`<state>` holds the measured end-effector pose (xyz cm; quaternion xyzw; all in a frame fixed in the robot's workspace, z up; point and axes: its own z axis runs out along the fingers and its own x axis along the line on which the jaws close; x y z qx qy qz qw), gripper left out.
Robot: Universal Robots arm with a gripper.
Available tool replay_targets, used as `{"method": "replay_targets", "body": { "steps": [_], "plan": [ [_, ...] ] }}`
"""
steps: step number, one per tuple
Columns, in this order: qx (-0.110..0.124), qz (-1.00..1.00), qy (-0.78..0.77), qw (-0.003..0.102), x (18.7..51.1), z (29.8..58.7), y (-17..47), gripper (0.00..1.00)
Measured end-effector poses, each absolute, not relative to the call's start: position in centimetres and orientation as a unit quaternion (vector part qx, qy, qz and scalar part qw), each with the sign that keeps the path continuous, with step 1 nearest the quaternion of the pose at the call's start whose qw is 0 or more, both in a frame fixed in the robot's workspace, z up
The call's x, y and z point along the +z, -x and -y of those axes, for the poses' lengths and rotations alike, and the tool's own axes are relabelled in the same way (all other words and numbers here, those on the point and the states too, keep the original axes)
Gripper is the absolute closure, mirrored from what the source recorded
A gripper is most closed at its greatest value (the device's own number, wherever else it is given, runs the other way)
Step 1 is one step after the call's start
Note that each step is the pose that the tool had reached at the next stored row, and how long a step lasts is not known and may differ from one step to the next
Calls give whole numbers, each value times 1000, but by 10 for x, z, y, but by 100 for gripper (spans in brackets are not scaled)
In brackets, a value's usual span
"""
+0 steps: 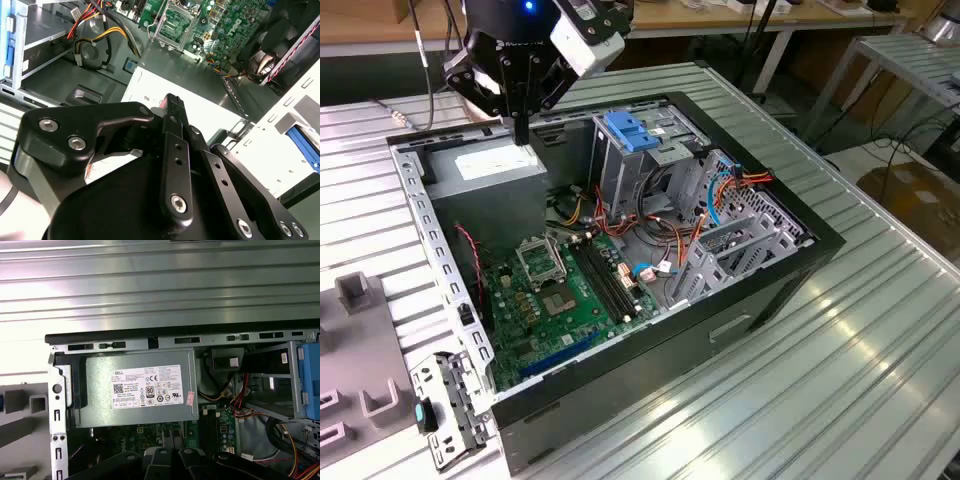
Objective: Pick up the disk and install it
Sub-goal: 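Reach for the disk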
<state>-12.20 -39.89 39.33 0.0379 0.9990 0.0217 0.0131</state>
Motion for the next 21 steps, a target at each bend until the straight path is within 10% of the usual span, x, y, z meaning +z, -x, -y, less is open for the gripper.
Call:
{"method": "replay_targets", "body": {
  "steps": [21],
  "plan": [
    [22,-999,-38,13,393,399,136,89]
  ]
}}
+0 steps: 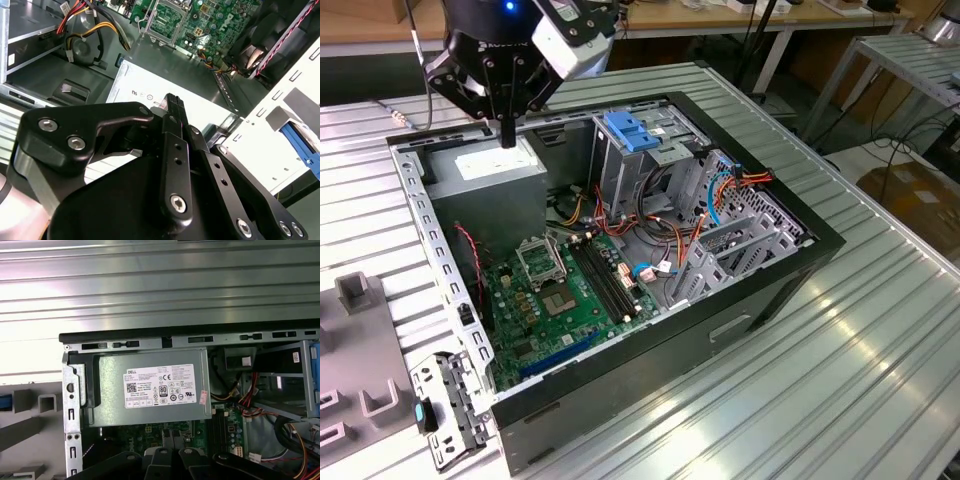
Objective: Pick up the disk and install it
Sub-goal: 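Reach for the disk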
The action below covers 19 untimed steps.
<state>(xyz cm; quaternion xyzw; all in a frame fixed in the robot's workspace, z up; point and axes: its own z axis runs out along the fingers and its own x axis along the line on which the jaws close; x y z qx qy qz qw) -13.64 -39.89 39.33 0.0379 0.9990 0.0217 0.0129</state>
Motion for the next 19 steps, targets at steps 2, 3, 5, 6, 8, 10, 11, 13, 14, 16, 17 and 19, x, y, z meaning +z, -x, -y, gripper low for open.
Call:
{"method": "replay_targets", "body": {
  "steps": [2,3,5,6,8,10,11,13,14,16,17,19],
  "plan": [
    [22,-999,-38,13,393,399,137,89],
    [22,-999,-38,13,393,399,137,89],
    [22,-999,-38,13,393,399,138,89],
    [22,-999,-38,13,393,399,138,89],
    [22,-999,-38,13,393,399,138,89],
    [22,-999,-38,13,393,399,138,89],
    [22,-999,-38,13,393,399,139,89],
    [22,-999,-38,13,393,399,139,89],
    [22,-999,-38,13,393,399,139,89],
    [22,-999,-38,13,393,399,139,89],
    [22,-999,-38,13,393,399,139,89],
    [22,-999,-38,13,393,399,140,89]
  ]
}}
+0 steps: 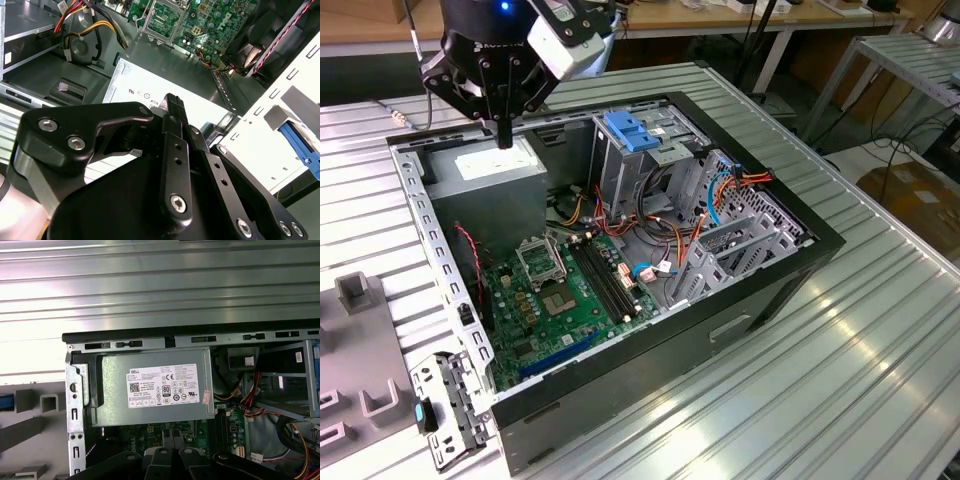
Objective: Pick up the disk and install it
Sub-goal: 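Reach for the disk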
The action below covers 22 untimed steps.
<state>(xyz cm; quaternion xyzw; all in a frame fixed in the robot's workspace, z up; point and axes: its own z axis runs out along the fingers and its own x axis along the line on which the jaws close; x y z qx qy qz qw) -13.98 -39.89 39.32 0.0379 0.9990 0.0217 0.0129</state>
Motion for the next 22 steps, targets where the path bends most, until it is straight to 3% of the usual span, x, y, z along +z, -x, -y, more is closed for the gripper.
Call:
{"method": "replay_targets", "body": {
  "steps": [22],
  "plan": [
    [22,-999,-38,13,393,399,146,89]
  ]
}}
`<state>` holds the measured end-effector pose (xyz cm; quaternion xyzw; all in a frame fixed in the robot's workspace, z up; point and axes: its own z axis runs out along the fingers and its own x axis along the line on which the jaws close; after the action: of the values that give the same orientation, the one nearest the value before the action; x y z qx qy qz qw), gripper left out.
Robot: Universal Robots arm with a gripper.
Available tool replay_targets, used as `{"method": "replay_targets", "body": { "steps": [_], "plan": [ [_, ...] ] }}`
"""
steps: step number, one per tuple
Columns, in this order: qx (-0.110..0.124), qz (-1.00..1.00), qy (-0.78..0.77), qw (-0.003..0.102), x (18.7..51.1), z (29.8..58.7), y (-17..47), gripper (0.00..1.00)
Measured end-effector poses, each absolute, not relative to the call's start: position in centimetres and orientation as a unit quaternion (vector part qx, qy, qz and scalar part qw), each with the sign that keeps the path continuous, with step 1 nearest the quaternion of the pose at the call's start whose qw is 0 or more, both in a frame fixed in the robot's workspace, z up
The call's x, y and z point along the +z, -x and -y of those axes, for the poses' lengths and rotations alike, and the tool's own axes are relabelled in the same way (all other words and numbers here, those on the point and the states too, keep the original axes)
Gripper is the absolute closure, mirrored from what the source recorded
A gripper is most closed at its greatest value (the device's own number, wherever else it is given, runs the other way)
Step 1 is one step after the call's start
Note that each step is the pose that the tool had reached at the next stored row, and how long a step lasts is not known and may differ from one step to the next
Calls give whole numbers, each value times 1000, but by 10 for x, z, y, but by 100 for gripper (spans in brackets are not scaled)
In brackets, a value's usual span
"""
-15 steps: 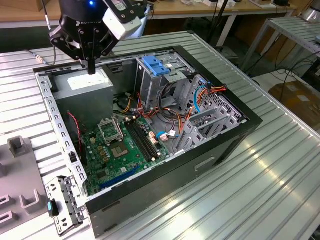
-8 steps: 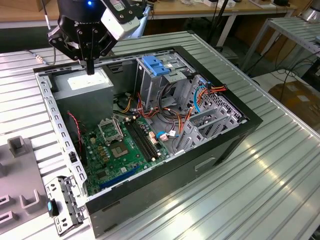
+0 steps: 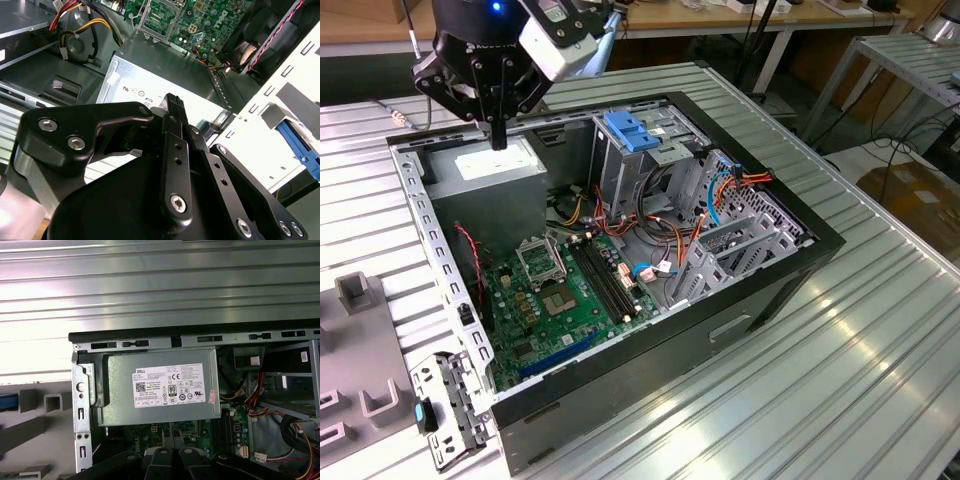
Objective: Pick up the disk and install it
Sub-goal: 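Reach for the disk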
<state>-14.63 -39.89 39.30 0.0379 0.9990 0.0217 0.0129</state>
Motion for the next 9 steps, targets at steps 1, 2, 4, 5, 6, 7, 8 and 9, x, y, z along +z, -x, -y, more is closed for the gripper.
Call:
{"method": "replay_targets", "body": {
  "steps": [1,2,4,5,6,7,8,9],
  "plan": [
    [22,-999,-38,13,393,399,147,89],
    [22,-999,-38,13,393,399,147,89],
    [22,-999,-38,13,393,399,147,89],
    [22,-999,-38,13,393,399,148,89],
    [22,-999,-38,13,393,399,148,89],
    [22,-999,-38,13,393,399,148,89],
    [22,-999,-38,13,393,399,148,89],
    [22,-999,-38,13,393,399,148,89]
  ]
}}
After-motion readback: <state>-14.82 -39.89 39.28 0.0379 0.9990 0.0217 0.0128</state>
